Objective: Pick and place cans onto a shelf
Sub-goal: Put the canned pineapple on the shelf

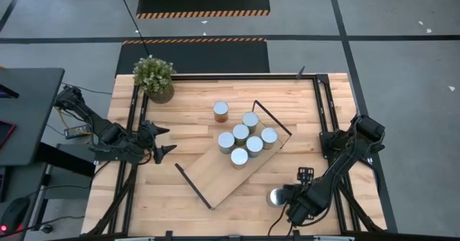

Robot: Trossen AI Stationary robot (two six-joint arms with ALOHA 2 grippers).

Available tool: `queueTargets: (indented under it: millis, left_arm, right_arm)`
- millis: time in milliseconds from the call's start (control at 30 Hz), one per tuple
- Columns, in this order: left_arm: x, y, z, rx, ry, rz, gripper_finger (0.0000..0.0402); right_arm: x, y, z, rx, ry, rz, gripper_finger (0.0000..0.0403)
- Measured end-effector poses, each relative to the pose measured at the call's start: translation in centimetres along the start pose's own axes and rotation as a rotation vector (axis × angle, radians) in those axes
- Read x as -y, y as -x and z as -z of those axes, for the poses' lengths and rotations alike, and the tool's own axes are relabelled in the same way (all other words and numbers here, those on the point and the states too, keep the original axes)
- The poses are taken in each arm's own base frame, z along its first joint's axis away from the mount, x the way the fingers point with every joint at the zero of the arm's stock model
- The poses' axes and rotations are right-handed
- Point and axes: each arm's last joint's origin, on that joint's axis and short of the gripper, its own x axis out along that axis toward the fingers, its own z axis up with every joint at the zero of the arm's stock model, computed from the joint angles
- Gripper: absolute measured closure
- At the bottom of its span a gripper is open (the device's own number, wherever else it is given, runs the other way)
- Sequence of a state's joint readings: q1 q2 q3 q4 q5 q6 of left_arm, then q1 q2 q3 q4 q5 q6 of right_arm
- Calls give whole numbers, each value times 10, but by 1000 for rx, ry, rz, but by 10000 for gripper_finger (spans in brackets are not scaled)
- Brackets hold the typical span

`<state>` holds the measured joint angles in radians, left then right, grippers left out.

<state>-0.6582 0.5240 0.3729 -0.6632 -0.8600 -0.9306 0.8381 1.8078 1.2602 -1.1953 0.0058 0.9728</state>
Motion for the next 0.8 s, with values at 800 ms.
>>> queueTargets:
  millis: [800]
  left_arm:
    - [0,0,0,-1,-3,0,2]
  right_arm:
    - [20,2,-34,58,58,-45,56]
